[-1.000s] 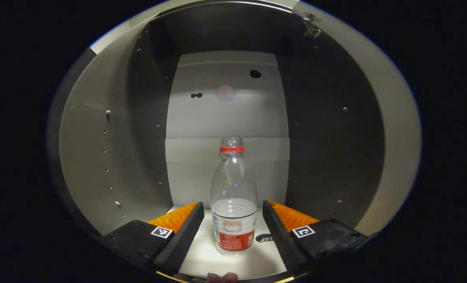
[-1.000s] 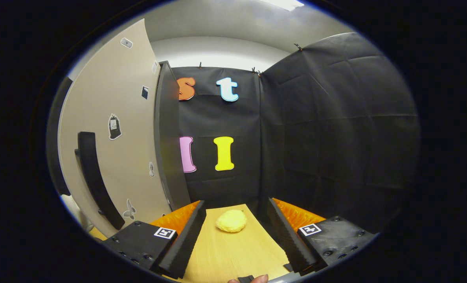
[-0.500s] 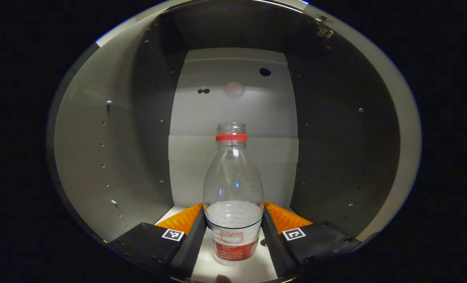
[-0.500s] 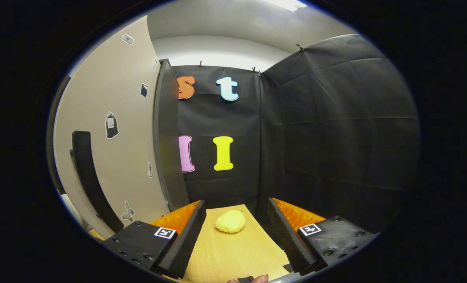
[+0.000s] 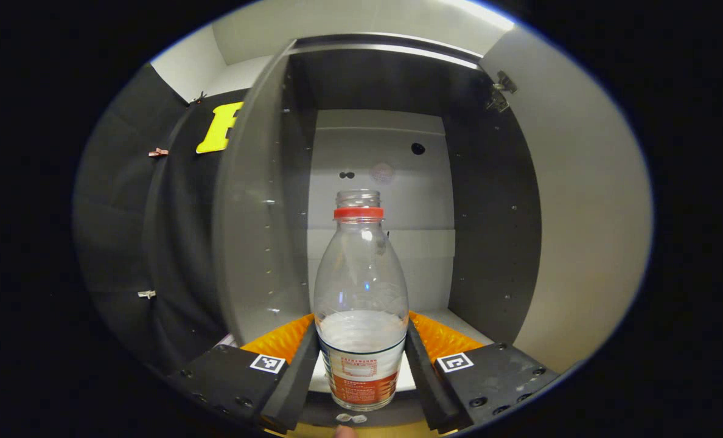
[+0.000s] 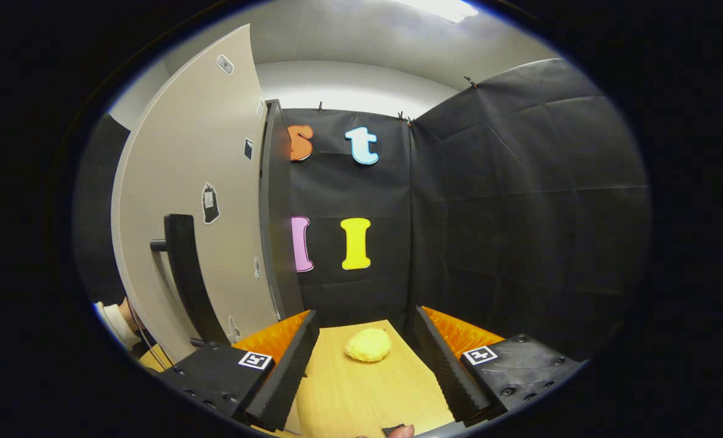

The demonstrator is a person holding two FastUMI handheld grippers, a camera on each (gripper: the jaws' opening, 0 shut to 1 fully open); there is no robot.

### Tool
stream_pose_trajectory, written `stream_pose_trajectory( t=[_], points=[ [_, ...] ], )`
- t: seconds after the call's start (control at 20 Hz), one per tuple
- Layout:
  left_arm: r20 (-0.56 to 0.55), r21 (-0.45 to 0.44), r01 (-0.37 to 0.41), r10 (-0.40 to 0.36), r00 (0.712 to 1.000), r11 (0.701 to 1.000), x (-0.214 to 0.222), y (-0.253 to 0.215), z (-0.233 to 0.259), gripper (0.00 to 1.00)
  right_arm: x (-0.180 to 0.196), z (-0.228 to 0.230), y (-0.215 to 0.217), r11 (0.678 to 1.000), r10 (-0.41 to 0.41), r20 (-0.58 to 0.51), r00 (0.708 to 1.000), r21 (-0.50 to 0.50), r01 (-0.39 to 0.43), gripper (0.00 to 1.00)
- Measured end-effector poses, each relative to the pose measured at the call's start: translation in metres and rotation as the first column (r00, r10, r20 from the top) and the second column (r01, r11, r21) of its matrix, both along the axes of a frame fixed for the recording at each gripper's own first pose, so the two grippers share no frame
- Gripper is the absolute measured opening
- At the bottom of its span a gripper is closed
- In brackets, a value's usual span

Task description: Open the cabinet door with the right hand, grasp the bottle in the cabinet with the left hand and place it on the coaster, then close the cabinet door with the right hand.

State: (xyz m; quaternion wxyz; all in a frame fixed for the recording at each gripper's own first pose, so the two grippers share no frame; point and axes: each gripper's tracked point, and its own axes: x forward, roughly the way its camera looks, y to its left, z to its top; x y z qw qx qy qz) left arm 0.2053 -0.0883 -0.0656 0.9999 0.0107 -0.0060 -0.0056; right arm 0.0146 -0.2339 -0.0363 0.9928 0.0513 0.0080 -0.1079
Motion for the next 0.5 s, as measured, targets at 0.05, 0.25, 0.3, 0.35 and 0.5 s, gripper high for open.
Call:
stream_pose_trajectory(
  t=[0.05,0.25,0.3,0.35,0.5],
  points=[
    [0.000,0.019,0.001,-0.001,1.000,1.000,-0.013,0.008,-0.005,0.76,-0.001,0.002,0.003,1.000,-0.001,0.004,1.000,-0.005,0.001,0.98],
    [-0.008,0.044,0.036,-0.035,0.999,0.998,-0.061,0.025,-0.037,0.76,-0.004,0.009,0.010,1.000,-0.012,0.014,1.000,-0.019,0.012,0.98],
    [-0.008,0.043,0.039,-0.038,0.999,0.998,-0.071,0.030,-0.045,0.76,-0.004,0.009,0.010,1.000,-0.020,0.014,1.000,-0.021,0.020,0.98],
    [-0.008,0.038,0.047,-0.047,0.999,0.998,-0.081,0.032,-0.054,0.76,-0.005,0.011,0.010,0.999,-0.026,0.015,1.000,-0.025,0.027,0.98],
    [-0.007,-0.009,0.045,-0.045,0.999,0.999,-0.110,0.046,-0.084,0.76,-0.009,0.015,0.012,0.999,-0.045,0.026,0.999,-0.028,0.045,0.98]
  ],
)
